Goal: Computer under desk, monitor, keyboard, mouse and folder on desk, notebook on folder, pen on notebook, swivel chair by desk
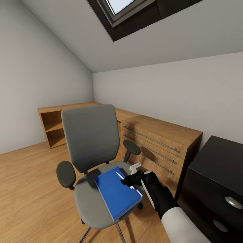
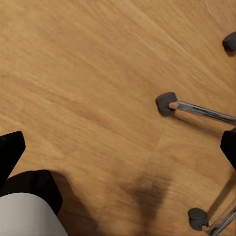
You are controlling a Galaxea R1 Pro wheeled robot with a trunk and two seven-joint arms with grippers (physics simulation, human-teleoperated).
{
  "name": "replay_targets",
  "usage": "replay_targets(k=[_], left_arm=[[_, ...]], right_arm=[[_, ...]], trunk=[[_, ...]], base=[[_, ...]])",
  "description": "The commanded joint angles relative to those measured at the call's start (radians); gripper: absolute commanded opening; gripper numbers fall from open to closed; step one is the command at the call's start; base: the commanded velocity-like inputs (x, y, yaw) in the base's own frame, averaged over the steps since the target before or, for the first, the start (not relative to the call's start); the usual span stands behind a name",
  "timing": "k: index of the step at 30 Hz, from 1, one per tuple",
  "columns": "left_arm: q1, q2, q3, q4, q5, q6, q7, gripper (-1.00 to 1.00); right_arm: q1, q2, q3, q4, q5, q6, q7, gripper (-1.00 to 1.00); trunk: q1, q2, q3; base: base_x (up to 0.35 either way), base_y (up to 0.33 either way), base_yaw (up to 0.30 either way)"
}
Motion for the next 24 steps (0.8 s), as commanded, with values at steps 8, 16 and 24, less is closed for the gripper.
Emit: replay_targets(k=[8, 16, 24], left_arm=[[0.000, 0.001, -0.003, -0.002, 0.011, -0.008, 0.003, 1.00], [0.000, 0.001, -0.002, -0.002, 0.012, -0.008, 0.003, 1.00], [0.000, 0.001, -0.002, -0.002, 0.013, -0.008, 0.003, 1.00]], right_arm=[[0.000, 0.000, -0.001, -0.001, 0.011, 0.010, 0.004, 1.00], [0.000, 0.000, -0.001, -0.001, 0.011, 0.019, 0.003, 1.00], [0.000, 0.000, -0.001, -0.001, 0.012, 0.022, 0.001, 1.00]], trunk=[[0.000, 0.000, -0.001], [0.011, -0.021, -0.010], [0.023, -0.042, -0.020]], base=[[0.000, 0.000, 0.000], [0.000, 0.000, 0.000], [0.000, 0.000, 0.000]])
